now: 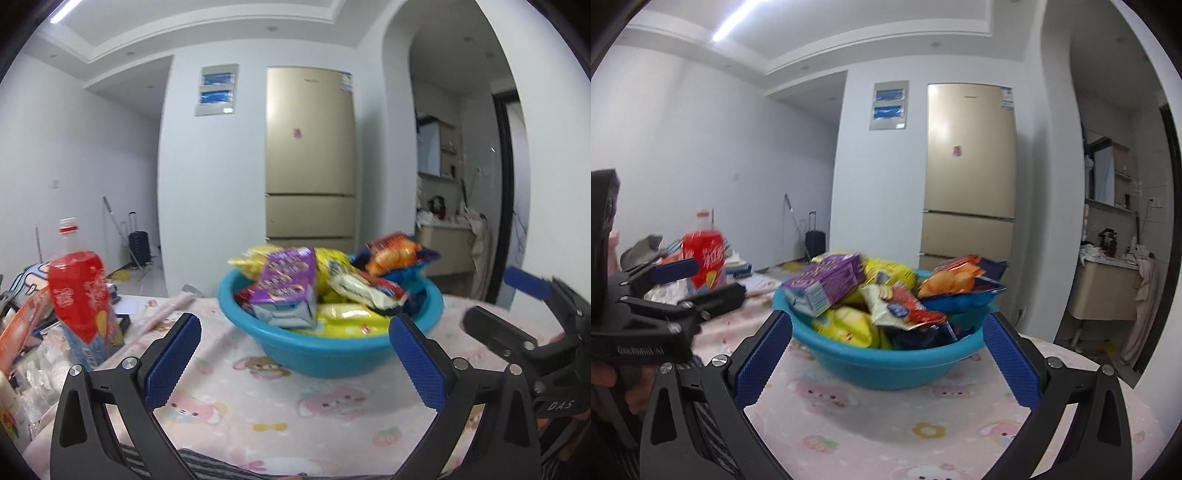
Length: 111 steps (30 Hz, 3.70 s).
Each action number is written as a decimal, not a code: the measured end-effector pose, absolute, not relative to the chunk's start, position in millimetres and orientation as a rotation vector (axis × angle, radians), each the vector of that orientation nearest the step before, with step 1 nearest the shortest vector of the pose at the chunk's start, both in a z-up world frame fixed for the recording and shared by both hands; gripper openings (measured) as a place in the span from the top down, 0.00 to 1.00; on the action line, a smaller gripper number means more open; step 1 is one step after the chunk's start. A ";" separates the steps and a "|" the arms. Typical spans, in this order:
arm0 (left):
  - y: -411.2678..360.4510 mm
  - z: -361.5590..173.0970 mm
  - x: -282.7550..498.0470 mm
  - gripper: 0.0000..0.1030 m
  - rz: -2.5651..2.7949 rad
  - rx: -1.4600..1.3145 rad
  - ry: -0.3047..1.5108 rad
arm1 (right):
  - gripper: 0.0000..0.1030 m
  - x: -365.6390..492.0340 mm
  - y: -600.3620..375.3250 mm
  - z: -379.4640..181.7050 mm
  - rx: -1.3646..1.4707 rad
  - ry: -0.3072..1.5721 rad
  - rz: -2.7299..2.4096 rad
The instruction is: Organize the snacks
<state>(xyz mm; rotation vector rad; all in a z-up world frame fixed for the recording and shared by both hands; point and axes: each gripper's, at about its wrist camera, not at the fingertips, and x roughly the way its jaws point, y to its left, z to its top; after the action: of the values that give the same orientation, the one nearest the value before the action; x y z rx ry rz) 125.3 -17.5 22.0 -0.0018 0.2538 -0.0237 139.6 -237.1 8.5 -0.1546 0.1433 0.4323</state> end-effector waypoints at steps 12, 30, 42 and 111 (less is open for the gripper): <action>-22.7 18.0 128.5 0.00 -0.021 0.022 0.266 | 0.00 145.7 -232.5 4.6 -0.166 0.207 0.441; -23.9 16.1 127.6 0.00 -0.009 0.032 0.265 | 0.00 147.0 -231.4 5.4 -0.159 0.223 0.443; -24.0 16.4 127.8 0.00 -0.009 0.032 0.265 | 0.00 146.9 -231.3 5.0 -0.159 0.225 0.444; -19.2 15.9 127.1 0.00 -0.008 0.033 0.274 | 0.00 150.5 -229.9 1.5 -0.165 0.266 0.456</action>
<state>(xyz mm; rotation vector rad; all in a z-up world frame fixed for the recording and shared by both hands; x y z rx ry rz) 127.1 -19.2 15.9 0.0328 0.2740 -0.0083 150.5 -229.9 1.5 -0.1654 0.2660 0.4558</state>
